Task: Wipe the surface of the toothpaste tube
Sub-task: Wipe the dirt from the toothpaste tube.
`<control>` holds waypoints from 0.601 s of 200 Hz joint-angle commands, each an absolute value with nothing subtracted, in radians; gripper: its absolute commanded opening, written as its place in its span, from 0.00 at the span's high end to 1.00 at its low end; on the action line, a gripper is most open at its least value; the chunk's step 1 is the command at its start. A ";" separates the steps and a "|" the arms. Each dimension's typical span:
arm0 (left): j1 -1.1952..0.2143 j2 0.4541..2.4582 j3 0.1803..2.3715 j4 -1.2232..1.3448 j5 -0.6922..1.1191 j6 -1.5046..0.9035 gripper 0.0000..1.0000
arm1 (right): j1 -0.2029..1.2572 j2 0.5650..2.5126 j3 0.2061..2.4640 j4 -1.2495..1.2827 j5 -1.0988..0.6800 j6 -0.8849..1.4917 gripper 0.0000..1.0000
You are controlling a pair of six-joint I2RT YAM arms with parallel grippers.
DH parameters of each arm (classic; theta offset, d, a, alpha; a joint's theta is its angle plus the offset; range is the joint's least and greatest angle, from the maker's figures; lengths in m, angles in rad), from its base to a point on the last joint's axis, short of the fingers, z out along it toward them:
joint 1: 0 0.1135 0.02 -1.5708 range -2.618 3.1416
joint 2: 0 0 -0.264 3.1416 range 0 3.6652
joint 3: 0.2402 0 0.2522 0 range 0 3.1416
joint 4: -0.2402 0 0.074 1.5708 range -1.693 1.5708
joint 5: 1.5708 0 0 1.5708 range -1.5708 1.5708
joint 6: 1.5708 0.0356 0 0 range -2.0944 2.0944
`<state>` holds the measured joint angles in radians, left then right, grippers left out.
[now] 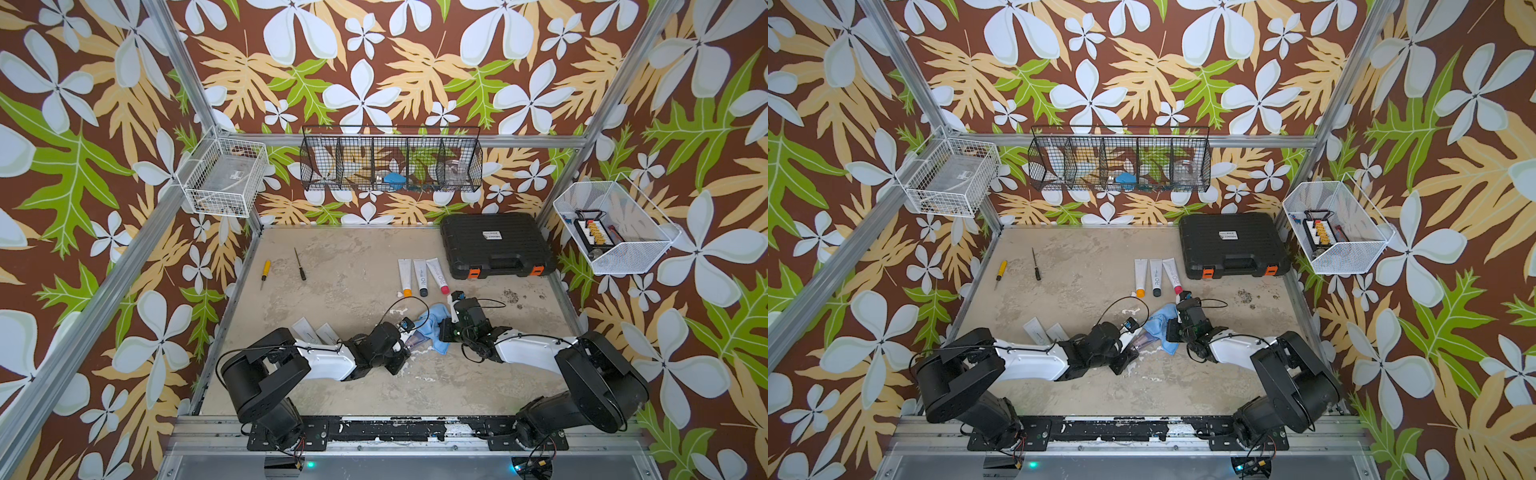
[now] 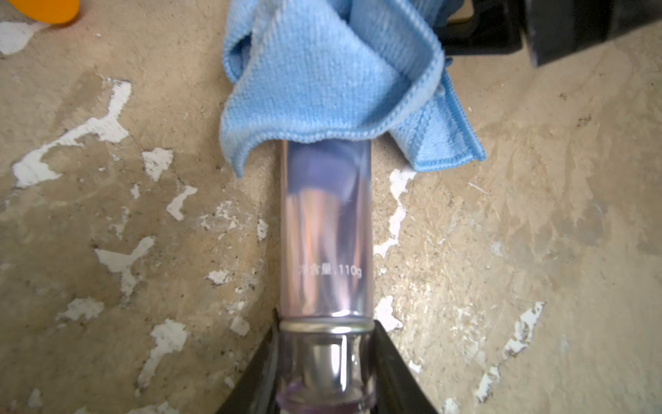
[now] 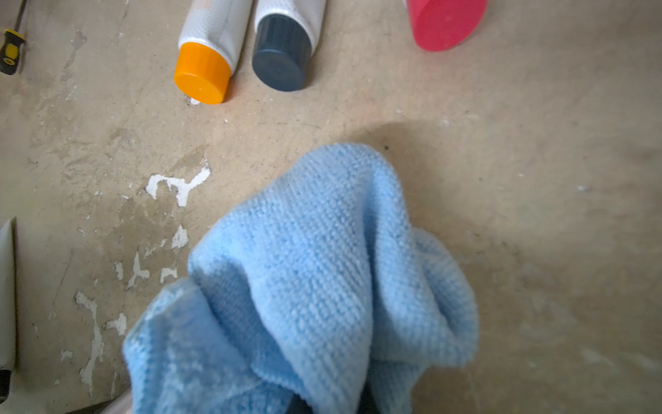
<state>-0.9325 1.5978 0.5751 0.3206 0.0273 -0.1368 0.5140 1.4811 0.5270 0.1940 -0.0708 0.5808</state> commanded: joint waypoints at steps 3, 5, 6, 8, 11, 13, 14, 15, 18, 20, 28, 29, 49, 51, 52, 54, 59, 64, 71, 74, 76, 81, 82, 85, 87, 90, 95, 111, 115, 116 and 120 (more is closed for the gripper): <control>-0.933 1.601 0.579 0.343 0.037 -0.135 0.78 | 0.510 1.467 0.535 0.081 -0.046 0.553 1.00; -0.933 1.601 0.578 0.343 0.037 -0.135 0.78 | 0.511 1.467 0.535 0.083 -0.050 0.553 1.00; -0.933 1.601 0.578 0.344 0.037 -0.135 0.78 | 0.511 1.466 0.535 0.084 -0.052 0.553 1.00; -0.932 1.601 0.579 0.343 0.037 -0.135 0.78 | 0.511 1.465 0.534 0.085 -0.056 0.552 1.00; -0.931 1.601 0.578 0.344 0.038 -0.135 0.78 | 0.511 1.464 0.534 0.090 -0.063 0.553 1.00; -0.931 1.600 0.578 0.344 0.038 -0.135 0.78 | 0.510 1.463 0.533 0.093 -0.069 0.554 1.00; -0.931 1.600 0.578 0.344 0.038 -0.135 0.78 | 0.511 1.462 0.533 0.094 -0.072 0.554 1.00; -0.931 1.600 0.579 0.344 0.038 -0.135 0.78 | 0.511 1.462 0.532 0.096 -0.075 0.555 1.00; -0.932 1.600 0.579 0.344 0.038 -0.135 0.78 | 0.511 1.462 0.530 0.103 -0.086 0.555 1.00; -0.933 1.600 0.578 0.345 0.039 -0.135 0.78 | 0.511 1.463 0.529 0.108 -0.093 0.556 1.00; -0.933 1.600 0.578 0.347 0.040 -0.135 0.78 | 0.512 1.466 0.524 0.127 -0.124 0.561 1.00; -0.932 1.600 0.579 0.347 0.040 -0.135 0.78 | 0.512 1.466 0.523 0.129 -0.128 0.562 1.00; -0.932 1.602 0.579 0.347 0.041 -0.136 0.78 | 0.534 1.487 0.527 0.146 -0.155 0.578 1.00; -0.933 1.603 0.578 0.347 0.040 -0.137 0.78 | 0.539 1.489 0.529 0.145 -0.155 0.579 1.00; -0.932 1.603 0.578 0.347 0.041 -0.137 0.78 | 0.540 1.490 0.528 0.145 -0.154 0.580 1.00; -0.932 1.603 0.579 0.348 0.041 -0.137 0.78 | 0.544 1.492 0.530 0.144 -0.154 0.580 1.00; -0.933 1.604 0.579 0.348 0.042 -0.137 0.78 | 0.554 1.498 0.533 0.145 -0.153 0.583 1.00; -0.932 1.605 0.580 0.349 0.043 -0.137 0.78 | 0.565 1.502 0.535 0.146 -0.153 0.590 1.00; -0.933 1.606 0.580 0.348 0.044 -0.136 0.78 | 0.581 1.508 0.537 0.152 -0.156 0.598 1.00; -0.932 1.607 0.580 0.349 0.044 -0.136 0.78 | 0.588 1.510 0.536 0.154 -0.158 0.603 1.00; -0.932 1.607 0.580 0.349 0.044 -0.136 0.78 | 0.593 1.512 0.536 0.156 -0.159 0.607 1.00; -0.932 1.608 0.581 0.349 0.044 -0.136 0.78 | 0.607 1.514 0.537 0.161 -0.162 0.615 1.00; -0.933 1.609 0.581 0.349 0.045 -0.136 0.78 | 0.609 1.515 0.537 0.162 -0.162 0.617 1.00; -0.932 1.609 0.581 0.350 0.046 -0.135 0.78 | 0.620 1.516 0.538 0.164 -0.164 0.622 1.00; -0.931 1.609 0.581 0.350 0.046 -0.135 0.78 | 0.629 1.517 0.539 0.167 -0.165 0.627 1.00; -0.932 1.610 0.581 0.350 0.046 -0.135 0.78 | 0.635 1.518 0.540 0.169 -0.165 0.630 1.00; -0.932 1.611 0.583 0.350 0.046 -0.135 0.78 | 0.655 1.521 0.543 0.170 -0.163 0.641 1.00; -0.932 1.615 0.585 0.350 0.047 -0.136 0.78 | 0.705 1.526 0.555 0.175 -0.163 0.667 1.00; -0.932 1.615 0.586 0.350 0.048 -0.136 0.78 | 0.717 1.528 0.557 0.175 -0.163 0.675 1.00; -0.931 1.615 0.586 0.350 0.048 -0.137 0.78 | 0.720 1.528 0.557 0.176 -0.163 0.676 1.00; -0.932 1.615 0.585 0.350 0.048 -0.137 0.78 | 0.730 1.529 0.559 0.177 -0.163 0.683 1.00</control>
